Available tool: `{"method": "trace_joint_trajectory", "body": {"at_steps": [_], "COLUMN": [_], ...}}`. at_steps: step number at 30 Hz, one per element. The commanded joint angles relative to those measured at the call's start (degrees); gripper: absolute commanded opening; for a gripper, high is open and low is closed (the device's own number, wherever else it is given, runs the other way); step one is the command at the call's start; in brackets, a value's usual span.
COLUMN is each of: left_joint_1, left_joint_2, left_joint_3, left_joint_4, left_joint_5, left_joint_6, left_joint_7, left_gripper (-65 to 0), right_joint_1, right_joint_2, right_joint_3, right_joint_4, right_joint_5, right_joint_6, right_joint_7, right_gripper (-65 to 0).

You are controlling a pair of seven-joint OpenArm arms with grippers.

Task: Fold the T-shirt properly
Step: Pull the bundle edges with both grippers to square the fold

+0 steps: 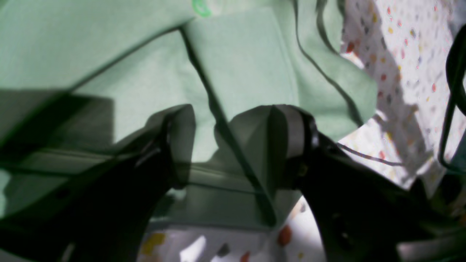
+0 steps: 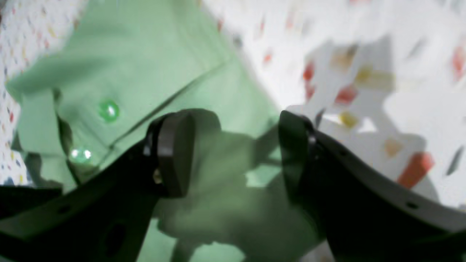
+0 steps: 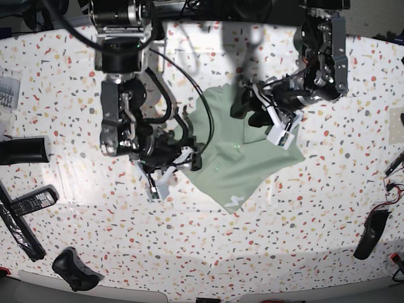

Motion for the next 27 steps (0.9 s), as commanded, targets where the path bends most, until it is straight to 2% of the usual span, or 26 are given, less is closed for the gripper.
{"method": "trace_joint_trajectory", "body": {"at_steps": [1,4,7,10,12,14,17,20,27], "left_joint_1": [-0.55,-1.55,-3.02,-4.46,-4.96,-4.98,-5.64,-7.06,-9.75], "left_joint_2": [-1.29,-4.5,-8.52,-12.22,-14.34,-15.93,-17.0,-16.92,-16.98], "left_joint_3": [-0.04,-0.04,-0.04,-0.04,-0.04,-0.04,-0.04,-0.04,-0.04], "left_joint_4": [0.31,0.31,0.31,0.31,0.31,0.31,0.31,0.28,0.44], "left_joint_5": [2.23,3.04,3.06,3.06,3.06,3.08,3.08,4.37,4.5], "left_joint_6": [0.87,1.18,3.69,4.11,4.44,6.58,7.98,7.98,10.25], "left_joint_7": [0.61,0.79,0.74,0.09,-2.47,-6.78,-9.27,-9.49,-6.29], "left_gripper": [-34.8,-34.7,-34.7,-34.7,-34.7,-34.7,-34.7,-34.7,-34.7], "right_joint_1": [0.66,-0.85,-2.86,-4.85,-6.38,-8.02,-9.86,-10.47,-10.19], "right_joint_2": [-0.11,-0.13,-0.15,-0.17,-0.52,-1.4,-3.65,-6.45,-6.61], "right_joint_3": [-0.57,-2.16,-3.56,-4.15,-4.15,-4.15,-4.15,-4.15,-6.19], "right_joint_4": [0.83,1.81,4.44,7.58,9.68,11.63,12.61,12.61,13.33], "right_joint_5": [0.46,3.26,4.35,6.05,9.77,14.27,19.23,19.32,19.21], "right_joint_6": [0.7,1.42,1.64,1.64,2.19,4.1,4.1,4.1,4.1], "right_joint_7": [-2.51,-6.54,-6.86,-9.14,-12.61,-15.54,-16.57,-16.59,-16.65], "right_gripper": [-29.5,-29.5,-29.5,-29.5,-29.5,-29.5,-29.5,-29.5,-29.5]}}
